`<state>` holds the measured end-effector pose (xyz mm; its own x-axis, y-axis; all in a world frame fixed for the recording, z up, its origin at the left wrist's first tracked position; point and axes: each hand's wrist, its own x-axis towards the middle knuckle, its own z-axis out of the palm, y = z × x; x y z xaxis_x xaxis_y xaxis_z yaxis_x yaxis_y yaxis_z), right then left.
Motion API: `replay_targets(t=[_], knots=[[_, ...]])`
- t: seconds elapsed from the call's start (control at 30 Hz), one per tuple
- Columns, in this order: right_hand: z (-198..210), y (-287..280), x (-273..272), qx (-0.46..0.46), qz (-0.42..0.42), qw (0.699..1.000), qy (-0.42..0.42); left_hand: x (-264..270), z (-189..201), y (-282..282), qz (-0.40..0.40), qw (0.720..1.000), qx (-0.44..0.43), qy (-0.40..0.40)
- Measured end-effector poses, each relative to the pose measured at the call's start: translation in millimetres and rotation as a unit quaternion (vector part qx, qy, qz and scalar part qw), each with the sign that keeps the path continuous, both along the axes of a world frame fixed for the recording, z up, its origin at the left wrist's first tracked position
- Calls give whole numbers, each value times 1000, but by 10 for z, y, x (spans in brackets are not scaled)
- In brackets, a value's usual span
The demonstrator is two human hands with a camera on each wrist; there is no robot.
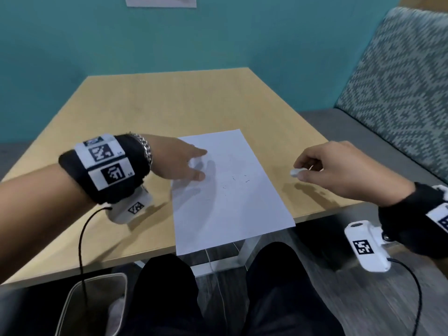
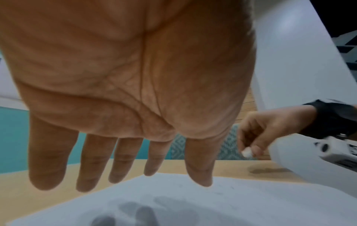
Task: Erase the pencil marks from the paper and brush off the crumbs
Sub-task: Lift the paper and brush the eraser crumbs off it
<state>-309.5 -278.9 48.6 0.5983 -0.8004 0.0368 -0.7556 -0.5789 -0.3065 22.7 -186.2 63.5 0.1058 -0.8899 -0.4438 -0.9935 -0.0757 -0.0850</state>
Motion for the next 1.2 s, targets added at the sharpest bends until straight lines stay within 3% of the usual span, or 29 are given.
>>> replay_targets(t=[0.17, 0.3, 0.53, 0.7, 0.9, 1.2], knots=[[-280, -123, 176, -23, -7, 997, 74, 112, 266, -354, -8, 999, -49, -12], [-339, -133, 179, -41, -12, 989, 138, 162, 260, -580, 7, 998, -65, -9], [-144, 612, 46, 5, 75, 997, -17, 377, -135, -934, 25, 996, -85, -21], [-536, 1135, 80, -36, 178, 983, 9, 439, -324, -1106, 44, 994, -101, -14], [-836, 1257, 241, -121, 176, 976, -40, 463, -374, -1244, 73, 991, -113, -5], [-879, 1251, 341, -144, 136, 979, -48, 508, -375, -1271, 138, 985, -100, 37]])
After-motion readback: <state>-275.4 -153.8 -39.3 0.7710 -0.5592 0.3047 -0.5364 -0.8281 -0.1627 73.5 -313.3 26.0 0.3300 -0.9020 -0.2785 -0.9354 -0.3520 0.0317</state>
